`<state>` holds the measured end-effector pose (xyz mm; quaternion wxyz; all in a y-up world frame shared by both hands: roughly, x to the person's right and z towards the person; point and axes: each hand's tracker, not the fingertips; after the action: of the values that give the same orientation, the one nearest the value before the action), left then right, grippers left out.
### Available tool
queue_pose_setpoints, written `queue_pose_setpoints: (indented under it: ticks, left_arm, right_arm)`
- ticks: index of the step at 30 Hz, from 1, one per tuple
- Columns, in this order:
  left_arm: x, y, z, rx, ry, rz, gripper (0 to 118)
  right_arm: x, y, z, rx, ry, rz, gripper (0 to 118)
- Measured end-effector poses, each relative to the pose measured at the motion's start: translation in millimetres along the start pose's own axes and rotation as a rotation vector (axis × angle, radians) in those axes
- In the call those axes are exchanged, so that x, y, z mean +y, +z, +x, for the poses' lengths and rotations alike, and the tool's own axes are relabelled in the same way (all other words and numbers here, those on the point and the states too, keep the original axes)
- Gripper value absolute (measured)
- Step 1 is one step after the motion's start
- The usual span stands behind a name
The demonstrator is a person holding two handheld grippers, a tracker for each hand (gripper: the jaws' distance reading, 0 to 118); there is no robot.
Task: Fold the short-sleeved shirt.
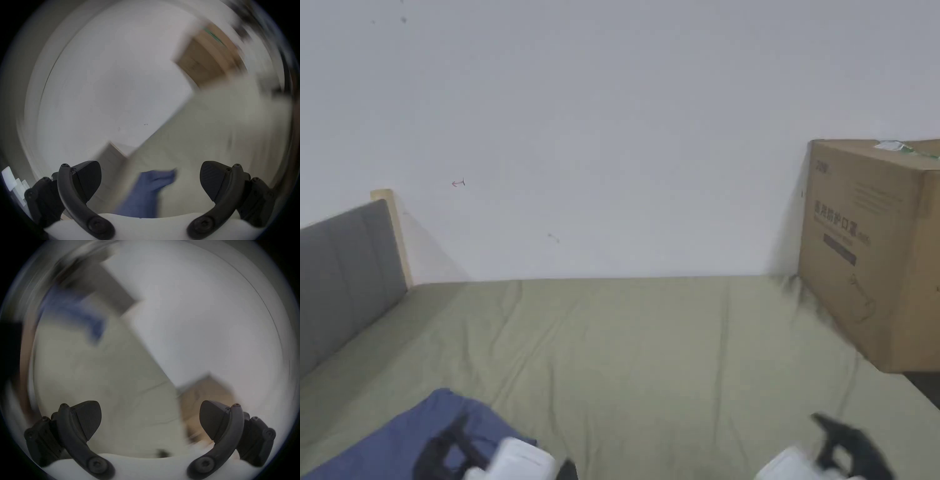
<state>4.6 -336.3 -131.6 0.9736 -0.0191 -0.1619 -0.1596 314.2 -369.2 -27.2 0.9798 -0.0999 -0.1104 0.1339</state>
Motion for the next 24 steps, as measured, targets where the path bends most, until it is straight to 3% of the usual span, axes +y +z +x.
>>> queue_pose_setpoints:
  ticks: [1,2,3,4,5,9,11,16,24]
  left_arm:
    - [0.6,5.4,-14.6,-0.014,0.240,0.044,118]
    - [5.7,11.9,-26.1,-0.002,0.435,0.072,118]
    - [3.2,12.0,-30.3,0.023,0.530,0.066,118]
    - [0.0,12.3,-33.8,0.022,0.588,0.071,118]
    - [-3.4,11.8,-33.0,0.026,0.550,0.096,118]
    - [-9.3,7.3,-14.8,0.152,0.298,0.098,118]
    - [-8.8,5.5,-4.9,0.132,0.255,0.094,118]
    - [-11.1,1.2,1.3,0.070,0.293,0.059,118]
    - [-9.4,1.3,1.3,0.056,0.307,0.045,118]
  right_arm:
    - [6.7,4.9,12.6,-0.026,-0.261,0.084,118]
    - [7.3,10.7,25.4,0.004,-0.442,0.180,118]
    - [4.2,11.5,28.4,0.016,-0.505,0.196,118]
    - [1.6,6.5,33.0,-0.051,-0.503,0.180,118]
    - [-4.0,4.4,28.9,-0.112,-0.417,0.128,118]
    - [-13.4,2.2,22.2,-0.059,-0.266,0.068,118]
    - [-16.0,3.8,19.6,-0.058,-0.254,0.079,118]
    - [-14.4,5.9,10.4,-0.045,-0.248,0.083,118]
    - [-14.9,12.4,10.2,-0.024,-0.338,0.067,118]
